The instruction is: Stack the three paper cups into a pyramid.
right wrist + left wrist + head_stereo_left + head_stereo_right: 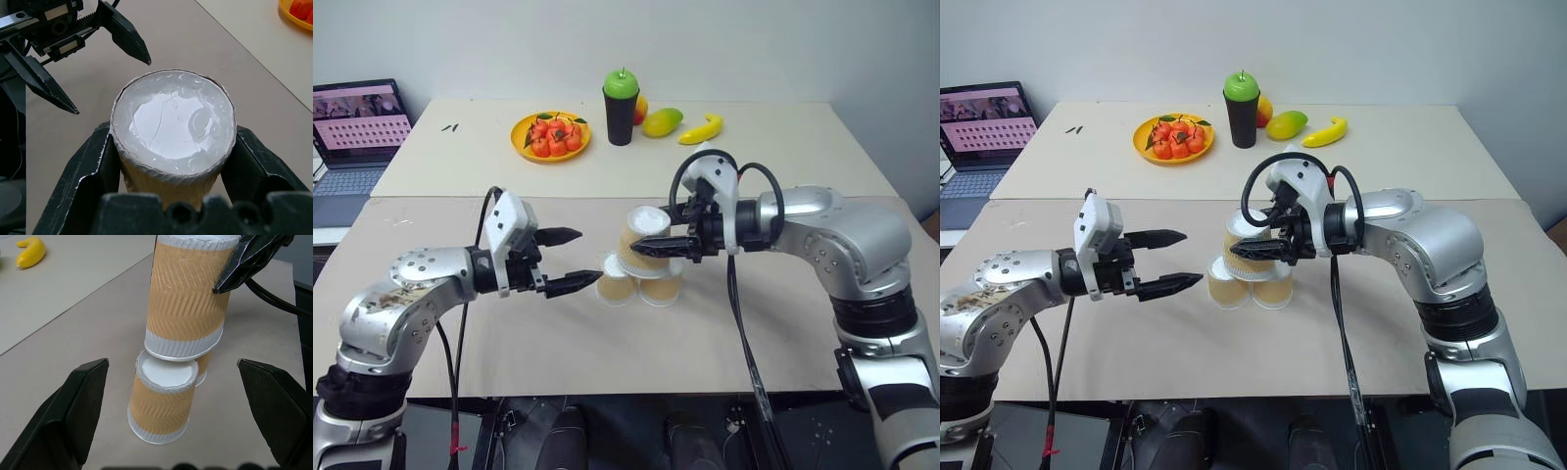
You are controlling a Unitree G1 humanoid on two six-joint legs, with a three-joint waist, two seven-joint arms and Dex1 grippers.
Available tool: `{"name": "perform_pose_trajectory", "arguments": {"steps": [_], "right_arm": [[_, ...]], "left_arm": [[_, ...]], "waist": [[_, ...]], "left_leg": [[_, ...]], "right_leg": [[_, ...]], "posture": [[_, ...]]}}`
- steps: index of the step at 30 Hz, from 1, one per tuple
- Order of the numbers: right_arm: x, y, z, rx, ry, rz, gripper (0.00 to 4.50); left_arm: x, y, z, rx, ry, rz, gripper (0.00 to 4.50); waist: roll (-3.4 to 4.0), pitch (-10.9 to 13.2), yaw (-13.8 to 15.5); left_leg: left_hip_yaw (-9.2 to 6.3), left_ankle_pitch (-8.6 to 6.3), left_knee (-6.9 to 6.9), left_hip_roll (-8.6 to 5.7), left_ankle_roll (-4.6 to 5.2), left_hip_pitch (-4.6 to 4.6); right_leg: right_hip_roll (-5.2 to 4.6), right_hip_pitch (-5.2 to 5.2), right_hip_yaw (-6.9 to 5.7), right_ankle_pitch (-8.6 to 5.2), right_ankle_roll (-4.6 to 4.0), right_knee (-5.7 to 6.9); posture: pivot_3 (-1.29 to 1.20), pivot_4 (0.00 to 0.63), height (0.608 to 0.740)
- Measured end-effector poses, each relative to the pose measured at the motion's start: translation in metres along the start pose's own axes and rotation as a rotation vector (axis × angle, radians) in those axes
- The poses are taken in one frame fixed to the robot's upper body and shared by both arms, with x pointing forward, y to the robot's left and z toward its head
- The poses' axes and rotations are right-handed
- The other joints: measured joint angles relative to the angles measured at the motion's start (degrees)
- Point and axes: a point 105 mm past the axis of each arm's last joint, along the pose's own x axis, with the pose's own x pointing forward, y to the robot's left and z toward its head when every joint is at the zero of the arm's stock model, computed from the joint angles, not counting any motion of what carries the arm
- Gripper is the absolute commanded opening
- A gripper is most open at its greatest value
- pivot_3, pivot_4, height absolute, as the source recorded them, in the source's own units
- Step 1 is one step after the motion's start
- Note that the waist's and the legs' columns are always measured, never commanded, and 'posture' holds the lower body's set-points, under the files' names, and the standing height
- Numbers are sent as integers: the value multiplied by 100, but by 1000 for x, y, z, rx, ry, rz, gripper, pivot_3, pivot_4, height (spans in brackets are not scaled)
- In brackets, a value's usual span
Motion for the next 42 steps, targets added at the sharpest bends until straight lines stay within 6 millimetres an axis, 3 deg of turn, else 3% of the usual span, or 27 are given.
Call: {"name": "perform_pose_trajectory", "arguments": {"steps": [1, 14, 21, 42], "right_arm": [[0, 0, 0, 0, 0, 0, 4426], [-1, -5, 2, -7, -14, -18, 4426], [-7, -13, 13, -23, -42, -61, 4426], [-14, 0, 18, -11, -39, -16, 4426]], "left_arm": [[0, 0, 0, 3, 2, 3, 4500], [0, 1, 0, 5, 4, 4, 4500], [0, 1, 0, 6, 4, 2, 4500], [5, 4, 0, 16, 12, -23, 4500]], "waist": [[0, 0, 0], [0, 0, 0], [0, 0, 0], [0, 0, 2]], "left_leg": [[0, 0, 0, 0, 0, 0], [0, 0, 0, 0, 0, 0], [0, 0, -2, 0, 0, 0], [0, 0, -2, 0, 0, 0]], "right_leg": [[0, 0, 0, 0, 0, 0], [0, 0, 0, 0, 0, 0], [0, 0, 0, 0, 0, -1], [0, -1, 0, 0, 0, -1]], "posture": [[0, 150, 735], [0, 150, 735], [0, 150, 735], [0, 150, 735]]}}
